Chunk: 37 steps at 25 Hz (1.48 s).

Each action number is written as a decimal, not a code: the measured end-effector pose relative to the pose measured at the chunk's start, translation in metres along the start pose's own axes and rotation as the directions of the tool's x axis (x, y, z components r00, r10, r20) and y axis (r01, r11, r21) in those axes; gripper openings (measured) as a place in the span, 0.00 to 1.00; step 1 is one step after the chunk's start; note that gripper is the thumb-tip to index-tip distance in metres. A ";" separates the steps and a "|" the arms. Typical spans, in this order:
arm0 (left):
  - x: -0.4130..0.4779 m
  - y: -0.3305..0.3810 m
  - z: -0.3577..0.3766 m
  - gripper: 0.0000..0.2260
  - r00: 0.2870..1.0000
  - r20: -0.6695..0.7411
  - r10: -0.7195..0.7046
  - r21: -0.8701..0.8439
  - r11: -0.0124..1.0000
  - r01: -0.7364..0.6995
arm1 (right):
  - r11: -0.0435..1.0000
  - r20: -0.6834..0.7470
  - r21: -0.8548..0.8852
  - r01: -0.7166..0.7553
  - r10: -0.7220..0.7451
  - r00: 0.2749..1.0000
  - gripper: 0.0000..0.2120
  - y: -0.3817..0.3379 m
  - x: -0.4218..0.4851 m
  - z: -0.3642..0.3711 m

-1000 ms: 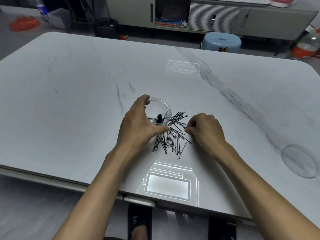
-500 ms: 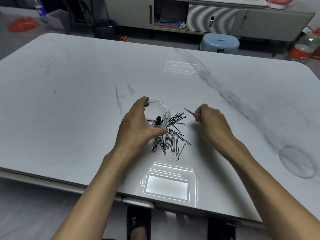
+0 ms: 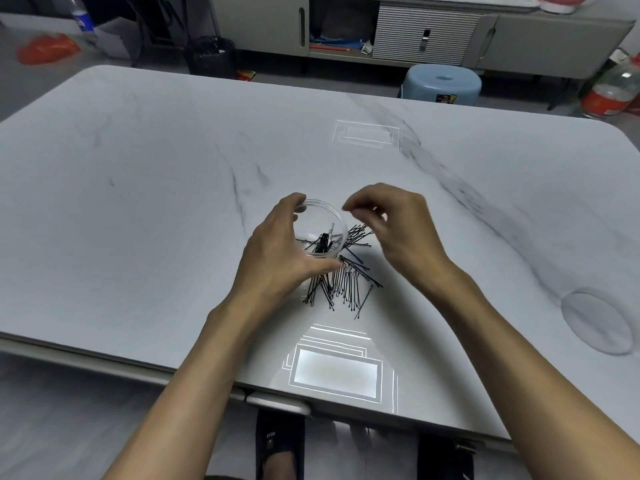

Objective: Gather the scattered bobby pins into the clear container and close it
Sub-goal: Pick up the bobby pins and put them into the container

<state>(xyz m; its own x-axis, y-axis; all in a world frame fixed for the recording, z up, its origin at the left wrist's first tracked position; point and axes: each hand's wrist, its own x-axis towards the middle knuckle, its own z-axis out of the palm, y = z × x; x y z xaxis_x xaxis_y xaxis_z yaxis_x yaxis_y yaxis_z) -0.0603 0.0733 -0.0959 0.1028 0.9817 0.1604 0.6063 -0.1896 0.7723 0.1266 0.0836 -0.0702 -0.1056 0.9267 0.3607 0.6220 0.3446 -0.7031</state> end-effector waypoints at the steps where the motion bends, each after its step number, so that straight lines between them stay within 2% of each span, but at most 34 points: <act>1: 0.000 -0.002 -0.002 0.46 0.999 -0.030 -0.015 -0.002 1.000 0.015 | 0.997 -0.012 -0.033 -0.070 0.070 0.998 0.09 0.011 0.001 0.000; 3: 0.001 -0.007 -0.006 0.46 0.996 -0.074 -0.046 -0.008 0.999 0.046 | 0.966 0.040 -0.199 -0.168 0.179 0.983 0.10 0.032 0.000 0.006; 5: 0.000 -0.011 -0.010 0.46 0.994 -0.093 -0.065 -0.012 0.998 0.065 | 0.932 0.133 -0.325 -0.161 0.213 0.968 0.12 0.045 -0.004 0.018; 11: 0.002 -0.015 -0.011 0.45 0.995 -0.079 -0.056 -0.001 0.998 0.056 | 0.891 0.156 -0.438 -0.122 0.209 0.965 0.05 0.050 -0.008 0.021; 18: 0.002 -0.014 -0.009 0.45 0.997 -0.056 -0.049 0.009 0.999 0.050 | 0.811 0.165 -0.567 -0.147 0.286 0.944 0.11 0.050 -0.019 0.004; 21: 0.001 -0.012 -0.008 0.45 0.997 -0.048 -0.052 0.013 0.999 0.052 | 0.823 0.107 -0.543 -0.167 0.265 0.958 0.12 0.049 -0.019 -0.006; 24: 0.001 -0.010 -0.005 0.45 0.999 -0.029 -0.043 0.018 0.999 0.044 | 0.921 0.012 -0.343 -0.188 0.204 0.979 0.10 0.038 -0.011 -0.014; 26: 0.001 -0.009 -0.003 0.45 0.999 -0.011 -0.036 0.015 0.999 0.036 | 0.964 -0.014 -0.246 -0.105 0.104 0.994 0.07 0.026 -0.004 -0.016; 29: 0.001 -0.004 0.001 0.46 1.000 0.021 -0.011 0.032 0.999 0.010 | 0.964 0.077 -0.246 0.102 -0.085 0.993 0.05 0.004 0.002 -0.009; 31: 0.001 0.000 0.003 0.47 0.999 0.053 0.012 0.041 0.999 -0.014 | 0.946 0.193 -0.265 0.185 -0.135 0.972 0.08 -0.009 0.001 0.002; 33: 0.001 0.001 0.004 0.47 0.997 0.069 0.019 0.033 0.999 -0.022 | 0.945 0.254 -0.259 0.202 -0.135 0.958 0.08 -0.016 -0.001 0.012; 37: 0.000 -0.001 0.001 0.47 0.999 0.050 0.010 0.029 1.000 -0.011 | 0.963 0.231 -0.202 0.179 -0.131 0.964 0.04 -0.014 0.000 0.005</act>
<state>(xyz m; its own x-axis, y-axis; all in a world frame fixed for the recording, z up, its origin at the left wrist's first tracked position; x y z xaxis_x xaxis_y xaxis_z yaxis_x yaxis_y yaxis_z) -0.0604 0.0734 -0.0971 0.1481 0.9794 0.1370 0.6277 -0.2001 0.7523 0.1138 0.0792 -0.0638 -0.3625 0.8830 0.2984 0.7365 0.4675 -0.4888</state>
